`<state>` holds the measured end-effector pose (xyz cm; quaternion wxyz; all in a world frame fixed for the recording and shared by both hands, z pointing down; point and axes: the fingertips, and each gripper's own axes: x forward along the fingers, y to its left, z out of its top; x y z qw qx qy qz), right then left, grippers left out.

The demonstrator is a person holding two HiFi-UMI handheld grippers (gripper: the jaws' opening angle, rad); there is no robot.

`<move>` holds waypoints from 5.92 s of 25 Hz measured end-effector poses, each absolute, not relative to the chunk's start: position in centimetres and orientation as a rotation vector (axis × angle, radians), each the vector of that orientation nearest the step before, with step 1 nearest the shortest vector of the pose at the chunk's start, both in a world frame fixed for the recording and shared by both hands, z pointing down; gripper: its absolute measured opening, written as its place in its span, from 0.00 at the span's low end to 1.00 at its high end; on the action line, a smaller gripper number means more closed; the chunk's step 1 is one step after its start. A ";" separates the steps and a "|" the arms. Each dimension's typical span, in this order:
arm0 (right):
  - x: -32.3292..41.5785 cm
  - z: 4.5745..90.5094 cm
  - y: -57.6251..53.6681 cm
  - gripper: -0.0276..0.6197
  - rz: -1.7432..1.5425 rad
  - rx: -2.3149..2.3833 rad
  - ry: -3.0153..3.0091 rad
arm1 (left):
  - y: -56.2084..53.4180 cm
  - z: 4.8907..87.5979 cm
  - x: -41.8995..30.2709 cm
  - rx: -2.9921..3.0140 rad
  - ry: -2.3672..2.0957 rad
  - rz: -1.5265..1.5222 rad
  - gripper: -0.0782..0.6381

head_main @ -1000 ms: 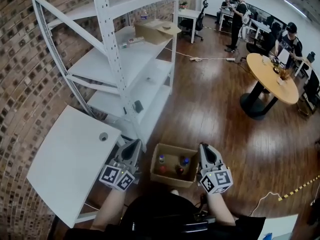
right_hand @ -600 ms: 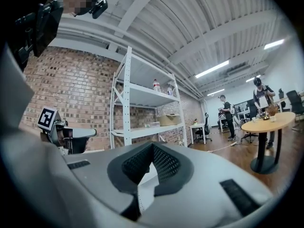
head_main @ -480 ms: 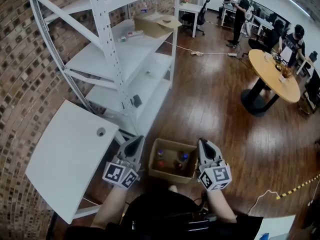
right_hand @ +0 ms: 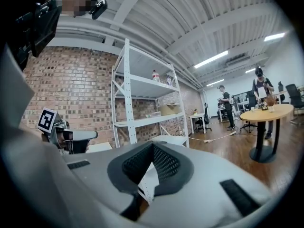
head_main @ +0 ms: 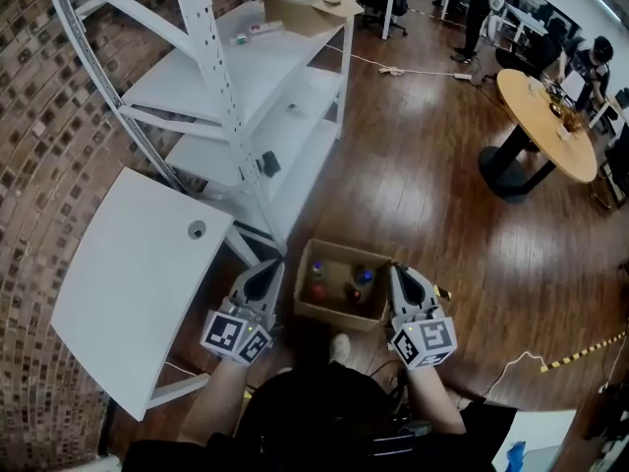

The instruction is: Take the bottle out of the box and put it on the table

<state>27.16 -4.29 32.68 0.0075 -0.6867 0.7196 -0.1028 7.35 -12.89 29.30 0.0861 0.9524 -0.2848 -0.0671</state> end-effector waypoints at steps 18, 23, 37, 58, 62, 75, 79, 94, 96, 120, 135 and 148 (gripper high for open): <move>25.3 44.5 -1.9 0.05 -0.671 -2.174 2.227 | -11.6 40.0 7.4 2.737 -0.778 0.108 0.10; 25.3 50.0 -3.5 0.05 -0.717 -2.181 2.242 | -13.3 45.1 8.1 2.708 -0.756 0.148 0.10; 28.9 76.6 -11.4 0.05 -0.453 -2.180 2.505 | -19.1 74.3 13.6 2.833 -0.738 0.050 0.10; 25.9 96.2 -14.8 0.15 -0.509 -1.975 2.881 | -20.8 88.5 14.1 2.900 -0.632 -0.039 0.10; 23.2 101.1 -15.5 0.34 -0.667 -1.730 3.109 | -21.4 88.6 12.8 2.886 -0.675 -0.048 0.10; 17.7 114.0 -17.1 0.63 -0.854 -1.346 3.492 | -23.0 91.7 8.2 2.812 -0.878 -0.009 0.10; 16.8 115.8 -17.3 0.63 -0.892 -1.292 3.531 | -23.2 92.5 7.4 2.768 -0.914 0.022 0.10; 14.8 119.4 -18.0 0.62 -0.944 -1.247 3.626 | -21.9 93.2 6.6 2.846 -0.931 0.056 0.10; 14.8 119.7 -18.3 0.59 -0.956 -1.269 3.629 | -21.7 93.3 6.5 2.844 -0.929 0.055 0.10; 18.4 89.7 -17.3 0.56 -0.899 -1.673 3.269 | -21.9 72.7 8.4 2.852 -0.825 0.012 0.10; 19.5 49.5 -9.7 0.56 -0.824 -1.767 3.235 | -15.3 35.7 10.1 2.914 -0.652 -0.039 0.10; 9.2 35.6 -8.7 0.56 -0.514 -1.611 3.303 | -11.9 23.8 -4.4 2.952 -1.022 -0.188 0.10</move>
